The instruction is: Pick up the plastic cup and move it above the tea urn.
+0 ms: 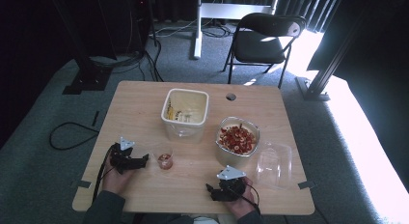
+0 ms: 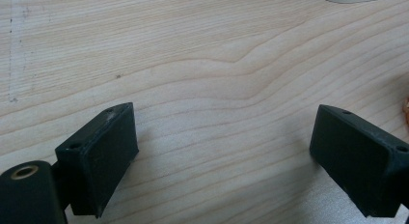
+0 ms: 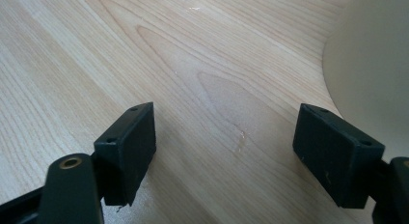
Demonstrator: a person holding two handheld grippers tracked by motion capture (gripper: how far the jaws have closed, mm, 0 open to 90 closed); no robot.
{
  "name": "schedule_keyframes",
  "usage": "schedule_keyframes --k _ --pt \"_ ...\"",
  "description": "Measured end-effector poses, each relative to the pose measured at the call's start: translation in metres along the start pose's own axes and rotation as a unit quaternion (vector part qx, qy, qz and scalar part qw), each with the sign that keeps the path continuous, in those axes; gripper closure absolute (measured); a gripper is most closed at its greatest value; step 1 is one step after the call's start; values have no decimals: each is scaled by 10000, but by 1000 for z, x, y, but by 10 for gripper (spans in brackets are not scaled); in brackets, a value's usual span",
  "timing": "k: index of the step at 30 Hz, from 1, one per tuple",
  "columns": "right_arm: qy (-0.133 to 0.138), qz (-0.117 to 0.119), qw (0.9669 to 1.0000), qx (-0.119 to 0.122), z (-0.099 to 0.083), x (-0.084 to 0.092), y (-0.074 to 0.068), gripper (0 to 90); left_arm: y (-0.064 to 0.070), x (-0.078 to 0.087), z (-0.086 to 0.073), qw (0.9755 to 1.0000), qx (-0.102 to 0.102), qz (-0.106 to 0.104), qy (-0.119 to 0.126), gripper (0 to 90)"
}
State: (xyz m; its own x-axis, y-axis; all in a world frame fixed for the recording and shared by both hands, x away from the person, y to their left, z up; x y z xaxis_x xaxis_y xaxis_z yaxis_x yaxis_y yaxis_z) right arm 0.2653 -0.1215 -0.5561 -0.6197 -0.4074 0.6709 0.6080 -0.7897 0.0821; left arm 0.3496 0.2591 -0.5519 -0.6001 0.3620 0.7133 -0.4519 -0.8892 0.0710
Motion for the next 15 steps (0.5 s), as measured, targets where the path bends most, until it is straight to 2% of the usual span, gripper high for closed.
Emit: schedule_keyframes --k 10,15 --pt "-5 14 10000 10 0 0 0 227 0 0 0 10000 -1 -1 4 101" --pt "-73 22 10000 -15 1 4 1 338 0 0 0 10000 -1 -1 4 102"
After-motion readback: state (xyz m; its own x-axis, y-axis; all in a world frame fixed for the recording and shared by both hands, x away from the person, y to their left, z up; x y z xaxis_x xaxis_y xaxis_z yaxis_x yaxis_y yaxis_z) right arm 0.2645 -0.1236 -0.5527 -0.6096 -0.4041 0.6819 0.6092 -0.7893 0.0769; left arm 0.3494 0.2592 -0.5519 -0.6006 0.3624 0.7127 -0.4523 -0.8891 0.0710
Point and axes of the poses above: each handheld gripper's, and its own axes: x roughly backward along the jaws, z roughly out of its top, y roughly to its right, the point moved 1 cm from there along -x, roughly forward along the jaws, and after that the axes turned 7 degrees about -z, right-handed, at the moved point
